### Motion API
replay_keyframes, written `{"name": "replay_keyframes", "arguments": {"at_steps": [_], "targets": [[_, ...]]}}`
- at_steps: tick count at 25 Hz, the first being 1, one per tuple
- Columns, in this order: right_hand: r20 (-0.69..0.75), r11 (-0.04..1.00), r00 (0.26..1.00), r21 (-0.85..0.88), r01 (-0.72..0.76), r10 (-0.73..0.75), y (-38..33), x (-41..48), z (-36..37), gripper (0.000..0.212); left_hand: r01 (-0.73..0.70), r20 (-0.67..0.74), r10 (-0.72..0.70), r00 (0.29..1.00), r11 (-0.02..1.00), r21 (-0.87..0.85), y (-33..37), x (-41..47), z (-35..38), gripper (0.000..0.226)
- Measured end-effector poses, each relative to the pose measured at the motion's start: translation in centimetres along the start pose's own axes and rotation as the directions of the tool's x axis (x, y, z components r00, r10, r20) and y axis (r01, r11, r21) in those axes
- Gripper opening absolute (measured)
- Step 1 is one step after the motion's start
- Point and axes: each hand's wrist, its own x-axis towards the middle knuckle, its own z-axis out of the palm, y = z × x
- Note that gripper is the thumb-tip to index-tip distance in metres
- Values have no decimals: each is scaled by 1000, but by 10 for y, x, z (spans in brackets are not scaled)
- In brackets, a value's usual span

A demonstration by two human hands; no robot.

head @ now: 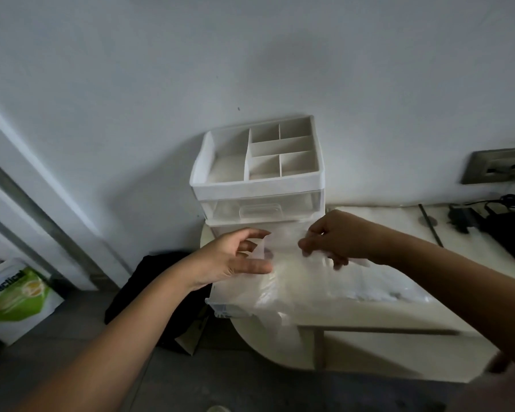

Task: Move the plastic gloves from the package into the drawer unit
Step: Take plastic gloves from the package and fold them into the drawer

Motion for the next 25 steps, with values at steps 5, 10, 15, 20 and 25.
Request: {"name": "replay_keyframes", "arguments": {"at_steps": [5,10,15,20,25], "targets": [[56,994,994,52,-94,91,-8,6,-3,20,34,-72,-23,997,986,162,-1,-2,8,69],[-110,973,991,-207,-103,82,-12,6,-2,25,124,-281,-90,955,986,108,-6,8,16,13],[-280,615,860,-787,49,-426,-29,-16,26,21,299,-430,-325,842,946,-128,-15,25,5,13],[126,756,922,-538,373,-366,-1,20,69,43,370,-489,-299,819,928,52,-23,33,5,15],[238,701,945,-635,325,-224,20,47,84,53,449,-563,-62,824,677,583,-20,28,5,20]]}}
